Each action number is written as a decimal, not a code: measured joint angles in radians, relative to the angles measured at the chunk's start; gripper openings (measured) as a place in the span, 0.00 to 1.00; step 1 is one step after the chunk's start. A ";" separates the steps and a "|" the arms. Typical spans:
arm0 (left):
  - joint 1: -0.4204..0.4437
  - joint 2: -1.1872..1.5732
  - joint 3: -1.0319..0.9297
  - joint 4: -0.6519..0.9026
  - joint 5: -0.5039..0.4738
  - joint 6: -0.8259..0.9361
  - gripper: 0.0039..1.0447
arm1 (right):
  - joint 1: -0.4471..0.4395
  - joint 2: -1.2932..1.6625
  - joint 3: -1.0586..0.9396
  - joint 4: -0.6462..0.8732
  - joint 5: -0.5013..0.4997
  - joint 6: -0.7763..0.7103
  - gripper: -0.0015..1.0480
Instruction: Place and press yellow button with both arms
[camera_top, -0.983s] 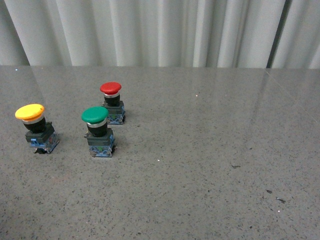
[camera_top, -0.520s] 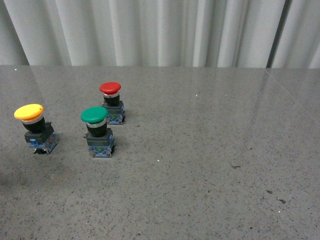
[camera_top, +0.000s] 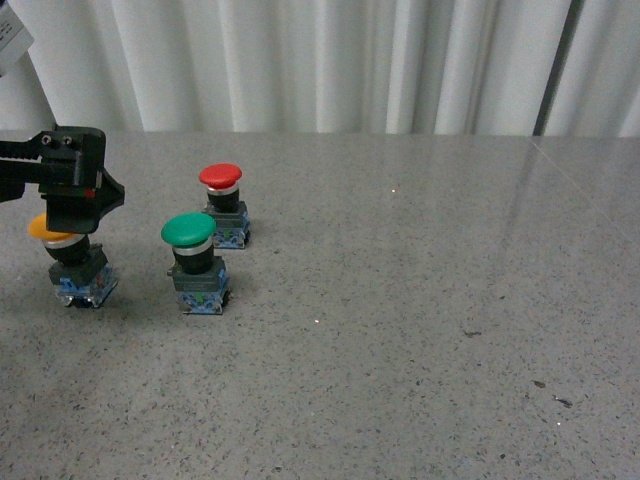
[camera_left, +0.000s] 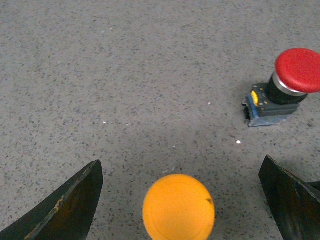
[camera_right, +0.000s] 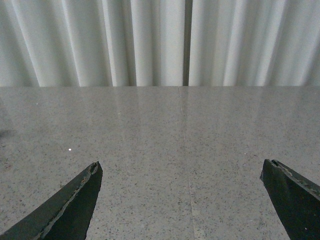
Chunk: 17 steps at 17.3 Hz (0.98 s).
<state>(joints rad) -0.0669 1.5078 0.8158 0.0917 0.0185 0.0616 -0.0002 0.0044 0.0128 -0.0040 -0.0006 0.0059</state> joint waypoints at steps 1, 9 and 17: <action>0.004 0.009 0.000 0.016 -0.026 -0.004 0.94 | 0.000 0.000 0.000 0.000 0.000 0.000 0.94; 0.009 0.080 -0.014 0.045 -0.023 -0.008 0.94 | 0.000 0.000 0.000 0.000 0.000 0.000 0.94; 0.006 0.048 -0.014 0.004 -0.018 0.019 0.36 | 0.000 0.000 0.000 0.000 0.000 0.000 0.94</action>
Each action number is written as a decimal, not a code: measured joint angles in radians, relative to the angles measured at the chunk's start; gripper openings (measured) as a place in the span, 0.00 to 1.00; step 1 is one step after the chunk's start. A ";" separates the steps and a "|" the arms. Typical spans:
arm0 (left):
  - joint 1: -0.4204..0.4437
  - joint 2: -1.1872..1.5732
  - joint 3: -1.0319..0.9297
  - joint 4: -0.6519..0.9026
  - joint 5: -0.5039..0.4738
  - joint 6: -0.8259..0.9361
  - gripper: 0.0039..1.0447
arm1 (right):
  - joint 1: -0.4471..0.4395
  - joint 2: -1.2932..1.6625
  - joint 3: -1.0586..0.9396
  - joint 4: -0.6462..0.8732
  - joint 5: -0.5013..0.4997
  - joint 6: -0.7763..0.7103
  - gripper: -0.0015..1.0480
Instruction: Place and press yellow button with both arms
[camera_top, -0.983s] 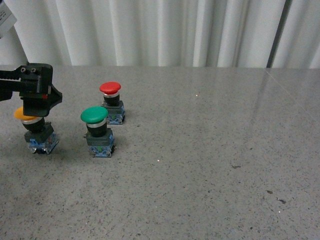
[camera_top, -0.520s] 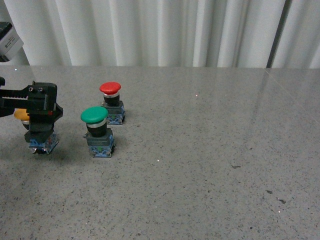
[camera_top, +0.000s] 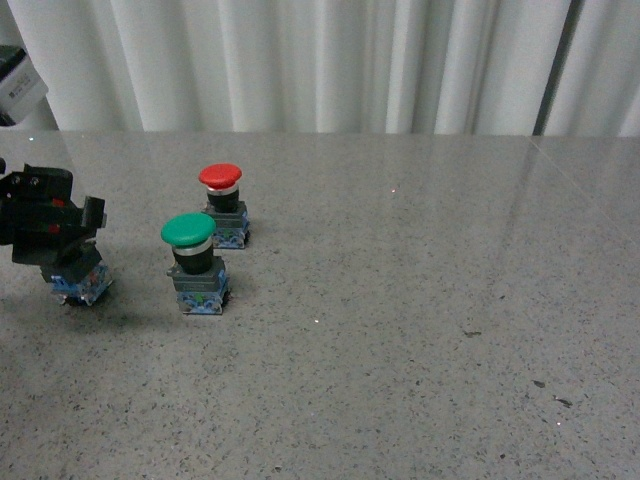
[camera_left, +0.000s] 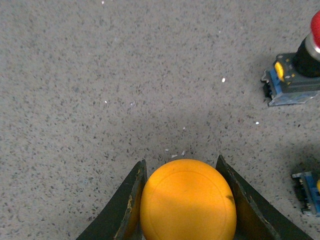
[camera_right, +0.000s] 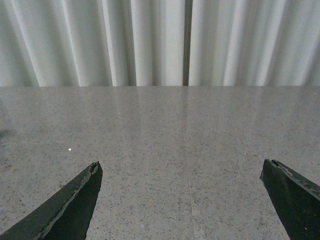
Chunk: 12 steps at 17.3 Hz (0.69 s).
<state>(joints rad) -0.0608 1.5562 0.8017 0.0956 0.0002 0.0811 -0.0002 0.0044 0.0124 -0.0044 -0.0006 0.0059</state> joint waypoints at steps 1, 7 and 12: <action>-0.010 -0.040 0.000 -0.016 0.000 0.001 0.36 | 0.000 0.000 0.000 0.000 0.000 0.000 0.94; -0.246 -0.185 0.200 -0.078 -0.027 -0.052 0.36 | 0.000 0.000 0.000 0.000 0.000 0.000 0.94; -0.483 0.058 0.346 -0.046 -0.109 -0.249 0.36 | 0.000 0.000 0.000 0.000 0.000 0.000 0.94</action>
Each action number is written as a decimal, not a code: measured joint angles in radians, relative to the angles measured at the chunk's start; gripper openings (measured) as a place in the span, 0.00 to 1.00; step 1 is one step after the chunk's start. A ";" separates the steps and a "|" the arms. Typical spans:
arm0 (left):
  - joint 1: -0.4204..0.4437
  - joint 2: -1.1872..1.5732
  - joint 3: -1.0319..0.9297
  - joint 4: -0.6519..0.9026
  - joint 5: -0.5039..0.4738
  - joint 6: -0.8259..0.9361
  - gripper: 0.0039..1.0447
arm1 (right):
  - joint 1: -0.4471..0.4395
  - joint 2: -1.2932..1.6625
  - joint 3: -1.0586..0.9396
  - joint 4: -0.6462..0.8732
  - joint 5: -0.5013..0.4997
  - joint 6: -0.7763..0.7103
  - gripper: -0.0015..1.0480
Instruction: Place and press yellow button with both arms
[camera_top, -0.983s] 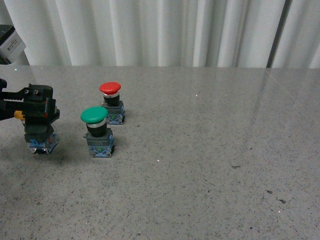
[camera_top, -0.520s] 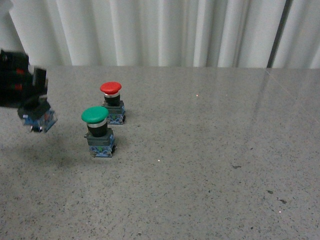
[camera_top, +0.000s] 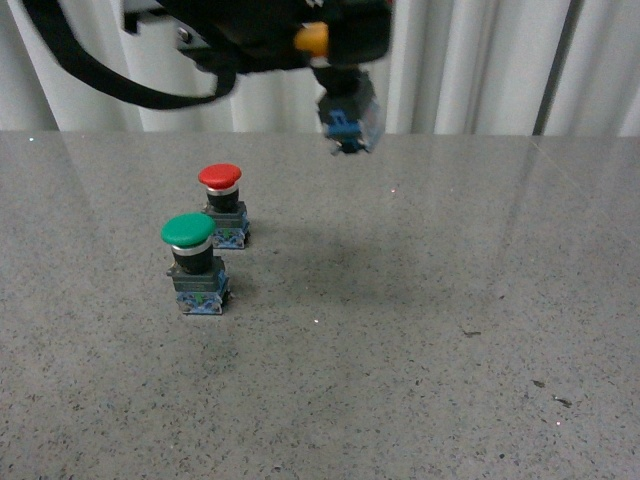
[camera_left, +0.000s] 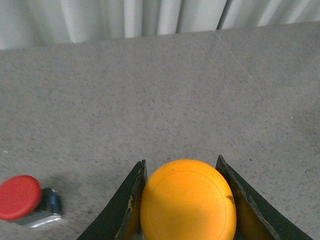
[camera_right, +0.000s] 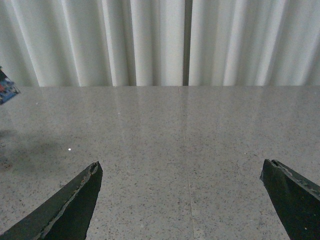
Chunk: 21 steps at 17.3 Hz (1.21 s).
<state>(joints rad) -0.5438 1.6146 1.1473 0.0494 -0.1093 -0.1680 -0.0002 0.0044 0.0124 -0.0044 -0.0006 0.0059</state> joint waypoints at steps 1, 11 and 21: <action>-0.033 0.032 0.004 0.008 -0.026 -0.038 0.35 | 0.000 0.000 0.000 0.000 0.000 0.000 0.94; -0.123 0.266 0.087 -0.053 -0.160 -0.165 0.35 | 0.000 0.000 0.000 -0.001 0.001 0.000 0.94; -0.124 0.287 0.064 -0.064 -0.246 -0.191 0.35 | 0.000 0.000 0.000 0.001 0.000 0.000 0.94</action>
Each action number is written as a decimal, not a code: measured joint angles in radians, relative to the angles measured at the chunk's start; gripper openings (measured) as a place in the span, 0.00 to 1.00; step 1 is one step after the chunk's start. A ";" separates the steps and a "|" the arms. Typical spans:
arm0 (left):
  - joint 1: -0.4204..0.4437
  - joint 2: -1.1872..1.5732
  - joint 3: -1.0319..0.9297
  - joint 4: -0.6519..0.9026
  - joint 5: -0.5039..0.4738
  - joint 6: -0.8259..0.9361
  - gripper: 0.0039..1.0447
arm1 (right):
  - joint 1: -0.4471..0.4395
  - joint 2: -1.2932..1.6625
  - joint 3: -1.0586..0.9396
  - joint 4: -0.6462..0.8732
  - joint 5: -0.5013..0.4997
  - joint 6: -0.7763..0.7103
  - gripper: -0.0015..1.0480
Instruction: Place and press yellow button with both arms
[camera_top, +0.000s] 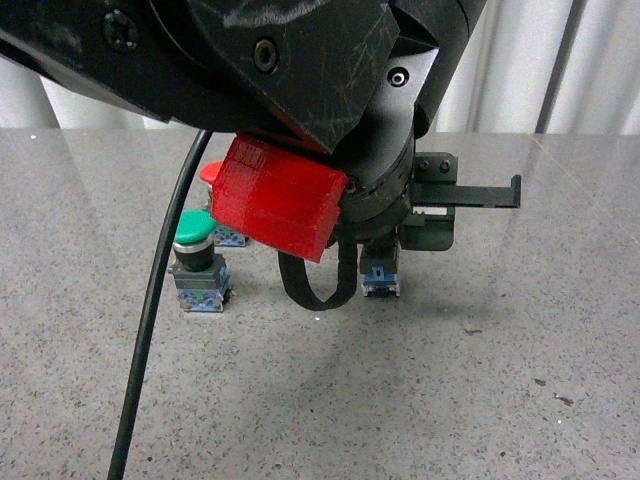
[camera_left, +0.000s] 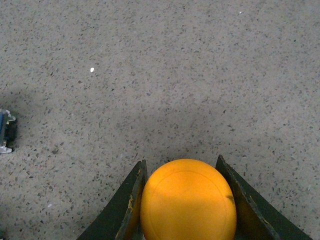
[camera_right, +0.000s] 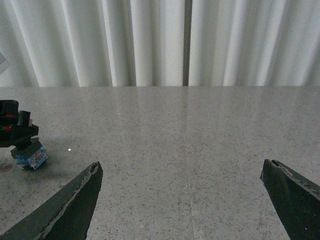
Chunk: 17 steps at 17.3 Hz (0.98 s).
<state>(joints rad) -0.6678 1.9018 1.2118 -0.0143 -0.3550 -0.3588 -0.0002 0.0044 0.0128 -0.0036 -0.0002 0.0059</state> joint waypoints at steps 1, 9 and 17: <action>0.002 0.000 -0.003 0.001 0.001 0.000 0.35 | 0.000 0.000 0.000 0.000 0.000 0.000 0.94; 0.015 -0.002 -0.006 0.033 0.059 -0.007 0.70 | 0.000 0.000 0.000 0.000 0.000 0.000 0.94; 0.074 -0.451 -0.181 0.265 0.047 0.249 0.94 | 0.000 0.000 0.000 0.000 0.000 0.000 0.94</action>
<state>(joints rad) -0.5941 1.4509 1.0309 0.2504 -0.3080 -0.1093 -0.0002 0.0044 0.0124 -0.0040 -0.0002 0.0059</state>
